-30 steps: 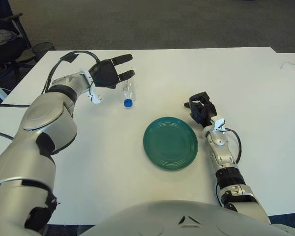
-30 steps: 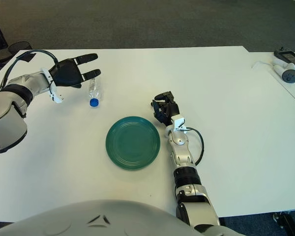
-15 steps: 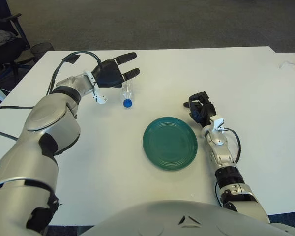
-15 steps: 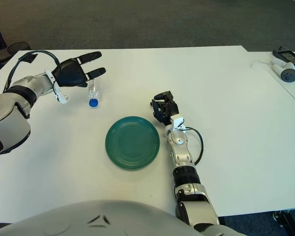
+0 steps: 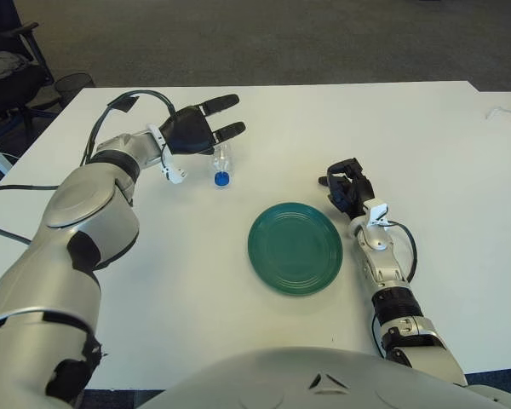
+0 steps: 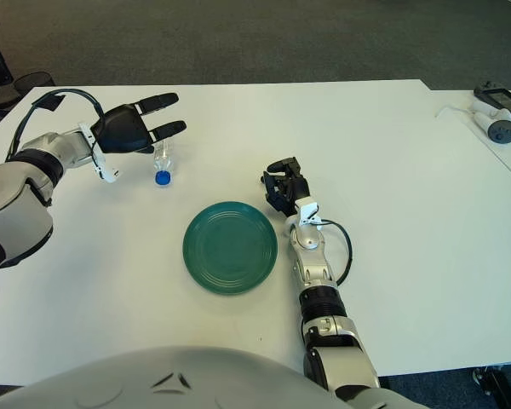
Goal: Put the bottle into the plate.
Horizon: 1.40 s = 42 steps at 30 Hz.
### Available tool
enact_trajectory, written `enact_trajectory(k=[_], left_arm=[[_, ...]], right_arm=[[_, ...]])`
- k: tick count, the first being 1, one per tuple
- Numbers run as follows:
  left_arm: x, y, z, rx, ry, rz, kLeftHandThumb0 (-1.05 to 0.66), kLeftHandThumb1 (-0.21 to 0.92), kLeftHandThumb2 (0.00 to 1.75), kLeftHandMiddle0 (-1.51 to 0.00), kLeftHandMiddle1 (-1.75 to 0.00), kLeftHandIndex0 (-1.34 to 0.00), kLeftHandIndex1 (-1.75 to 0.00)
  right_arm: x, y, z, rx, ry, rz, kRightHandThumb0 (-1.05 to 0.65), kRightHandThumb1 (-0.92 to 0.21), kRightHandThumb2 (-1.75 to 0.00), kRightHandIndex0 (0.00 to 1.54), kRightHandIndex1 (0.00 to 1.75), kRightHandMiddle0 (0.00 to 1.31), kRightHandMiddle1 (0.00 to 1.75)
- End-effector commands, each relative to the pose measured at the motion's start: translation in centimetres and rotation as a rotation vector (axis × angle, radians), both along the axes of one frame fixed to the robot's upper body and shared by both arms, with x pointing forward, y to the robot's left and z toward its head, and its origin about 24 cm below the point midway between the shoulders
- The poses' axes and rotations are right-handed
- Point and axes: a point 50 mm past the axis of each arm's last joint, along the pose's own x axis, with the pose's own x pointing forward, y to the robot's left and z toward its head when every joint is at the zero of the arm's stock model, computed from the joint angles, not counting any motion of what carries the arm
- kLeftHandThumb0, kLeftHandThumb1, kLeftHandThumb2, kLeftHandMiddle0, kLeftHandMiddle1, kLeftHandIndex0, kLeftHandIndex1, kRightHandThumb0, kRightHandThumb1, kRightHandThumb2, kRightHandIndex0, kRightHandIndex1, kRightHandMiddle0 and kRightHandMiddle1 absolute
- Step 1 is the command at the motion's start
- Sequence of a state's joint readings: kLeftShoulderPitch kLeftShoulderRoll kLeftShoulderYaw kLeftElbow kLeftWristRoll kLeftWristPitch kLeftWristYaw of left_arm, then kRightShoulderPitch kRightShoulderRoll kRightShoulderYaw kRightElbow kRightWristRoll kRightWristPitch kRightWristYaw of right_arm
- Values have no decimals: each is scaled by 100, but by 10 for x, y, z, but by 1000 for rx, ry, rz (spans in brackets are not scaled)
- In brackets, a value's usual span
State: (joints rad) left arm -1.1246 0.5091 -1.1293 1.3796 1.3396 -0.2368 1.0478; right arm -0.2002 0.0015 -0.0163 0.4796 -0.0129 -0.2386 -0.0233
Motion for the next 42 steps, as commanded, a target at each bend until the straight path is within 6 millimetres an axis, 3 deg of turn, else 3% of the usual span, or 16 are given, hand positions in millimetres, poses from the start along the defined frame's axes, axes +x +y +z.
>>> enact_trajectory(k=[1, 18, 31, 42], left_arm=[[-4, 3, -6, -3, 19, -9, -63, 92, 83, -5, -1, 0, -34], [-7, 8, -10, 58, 50, -40, -77, 92, 79, -5, 0, 0, -22], [-8, 14, -15, 189, 77, -37, -77, 92, 77, -3, 0, 0, -16], [-12, 18, -30, 236, 131, 18, -76, 92, 83, -4, -1, 0, -19]], right_arm=[[-13, -2, -25, 7, 132, -12, -35, -92, -52, 39, 106, 19, 175], [-13, -3, -25, 12, 123, -3, -35, -92, -52, 39, 104, 19, 175], [-13, -4, -25, 20, 114, -3, -35, -92, -52, 40, 103, 19, 175], [-13, -5, -26, 25, 115, -2, -35, -92, -52, 40, 103, 19, 175]])
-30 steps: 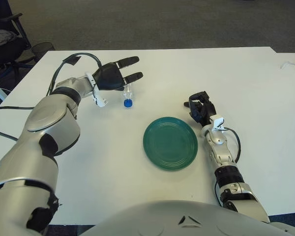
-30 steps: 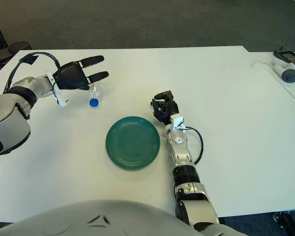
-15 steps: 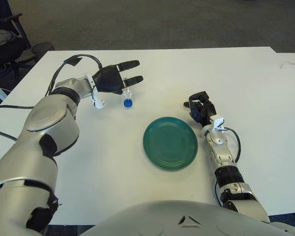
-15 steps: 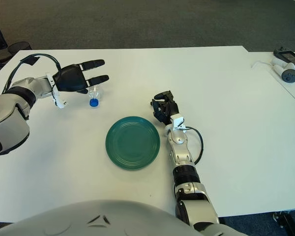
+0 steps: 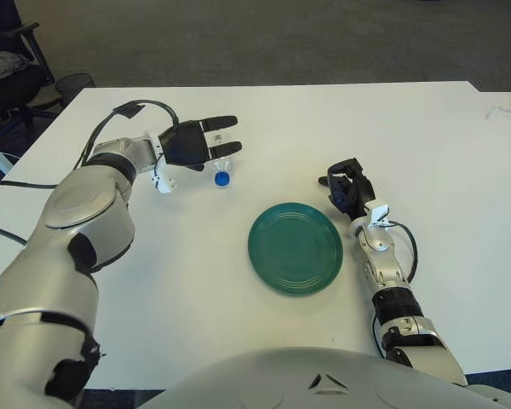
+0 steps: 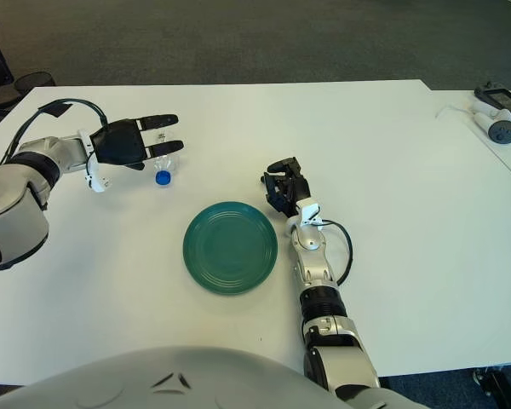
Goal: Put the bottle into the plate.
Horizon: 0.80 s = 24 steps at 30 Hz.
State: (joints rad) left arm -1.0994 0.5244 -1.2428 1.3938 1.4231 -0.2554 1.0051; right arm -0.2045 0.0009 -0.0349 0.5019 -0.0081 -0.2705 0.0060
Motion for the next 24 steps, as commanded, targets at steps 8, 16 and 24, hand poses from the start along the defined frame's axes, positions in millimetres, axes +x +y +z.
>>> enact_trajectory(k=[8, 16, 24], left_arm=[[-6, 4, -22, 57, 52, 75, -75, 92, 83, -5, -1, 0, -22], [-6, 2, -30, 87, 69, 130, -73, 92, 88, -7, -2, 0, -26], [-4, -7, -35, 102, 76, 172, -74, 92, 82, -5, -1, 0, -25]], right_arm=[[-13, -4, -25, 17, 131, -13, -35, -92, -52, 40, 103, 19, 175], [-13, -4, -26, 18, 128, -10, -35, -92, -52, 41, 104, 19, 175], [-15, -6, -27, 15, 127, -15, -35, -92, -52, 40, 104, 20, 175]])
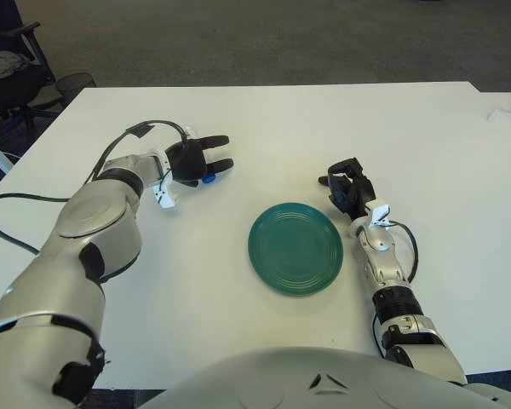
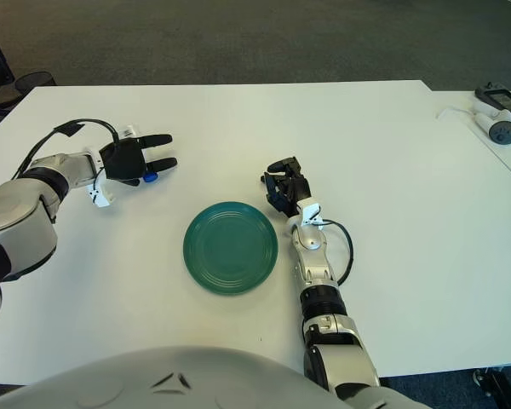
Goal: Put the bottle into the plate.
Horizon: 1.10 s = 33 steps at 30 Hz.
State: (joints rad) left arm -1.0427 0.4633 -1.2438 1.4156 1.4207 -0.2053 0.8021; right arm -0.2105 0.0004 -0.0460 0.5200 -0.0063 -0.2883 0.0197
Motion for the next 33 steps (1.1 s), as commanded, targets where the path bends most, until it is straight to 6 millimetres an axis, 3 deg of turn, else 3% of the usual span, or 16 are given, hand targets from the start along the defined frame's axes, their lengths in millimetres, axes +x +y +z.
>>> enact_trajectory(k=[1, 17, 33], left_arm=[[-1, -5, -7, 1, 2, 22, -74, 92, 81, -5, 0, 0, -25], [0, -19, -15, -87, 4, 115, -75, 92, 71, -4, -1, 0, -24], [-3, -12, -17, -115, 4, 144, -76, 92, 69, -6, -1, 0, -30]], right_arm=[[-16, -4, -26, 11, 131, -18, -35, -92, -52, 40, 104, 20, 175], [-24, -6, -28, 8, 118, -23, -35, -92, -52, 40, 107, 20, 175], [-27, -4, -30, 21, 124, -11, -35, -92, -52, 39, 107, 20, 175]])
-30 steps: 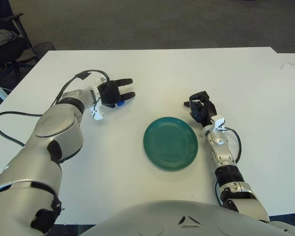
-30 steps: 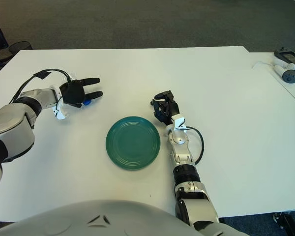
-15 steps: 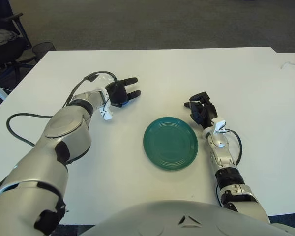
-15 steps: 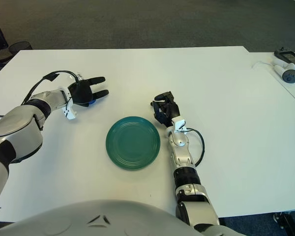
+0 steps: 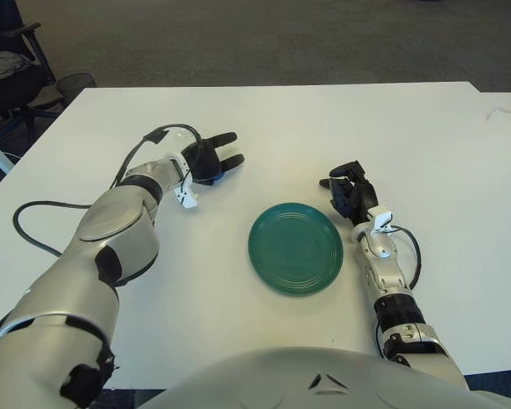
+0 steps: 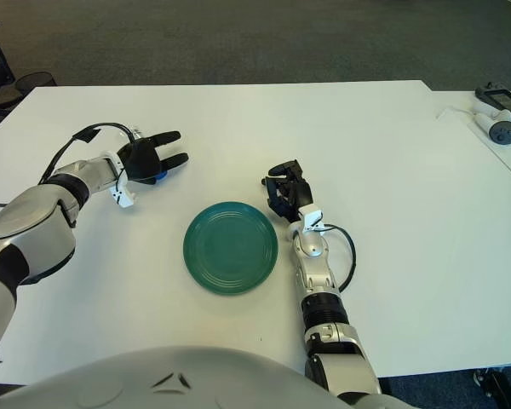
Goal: Put the bottle into the plate.
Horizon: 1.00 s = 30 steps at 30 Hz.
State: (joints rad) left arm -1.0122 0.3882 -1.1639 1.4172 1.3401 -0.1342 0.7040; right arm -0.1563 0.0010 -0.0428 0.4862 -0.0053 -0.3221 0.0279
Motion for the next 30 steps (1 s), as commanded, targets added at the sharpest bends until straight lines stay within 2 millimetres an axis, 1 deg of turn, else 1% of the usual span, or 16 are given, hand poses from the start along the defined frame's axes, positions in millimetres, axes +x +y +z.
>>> enact_trajectory(k=[1, 12, 18, 23, 30], left_arm=[[-5, 8, -8, -14, 27, 31, -76, 92, 68, -6, -1, 0, -31], [-7, 14, -11, 5, 19, 43, -74, 92, 69, -6, -1, 0, -32], [-7, 14, -11, -12, 13, 50, -72, 92, 71, -8, -2, 0, -35], [-7, 13, -11, -29, 13, 53, -71, 92, 69, -9, -2, 0, -36], [-7, 7, -11, -76, 5, 65, -70, 92, 65, -9, -1, 0, -34]], right_arm=[[-16, -2, -26, 21, 140, -6, -35, -92, -52, 39, 107, 20, 175], [-15, -1, -28, 38, 144, 16, -35, -92, -51, 40, 107, 20, 175], [-15, -2, -28, 35, 142, 22, -35, -92, -51, 40, 107, 20, 175], [-14, -3, -28, 34, 140, 24, -35, -92, -51, 40, 107, 20, 175], [-11, -3, -28, 34, 141, 27, -35, -92, -51, 40, 108, 20, 175]])
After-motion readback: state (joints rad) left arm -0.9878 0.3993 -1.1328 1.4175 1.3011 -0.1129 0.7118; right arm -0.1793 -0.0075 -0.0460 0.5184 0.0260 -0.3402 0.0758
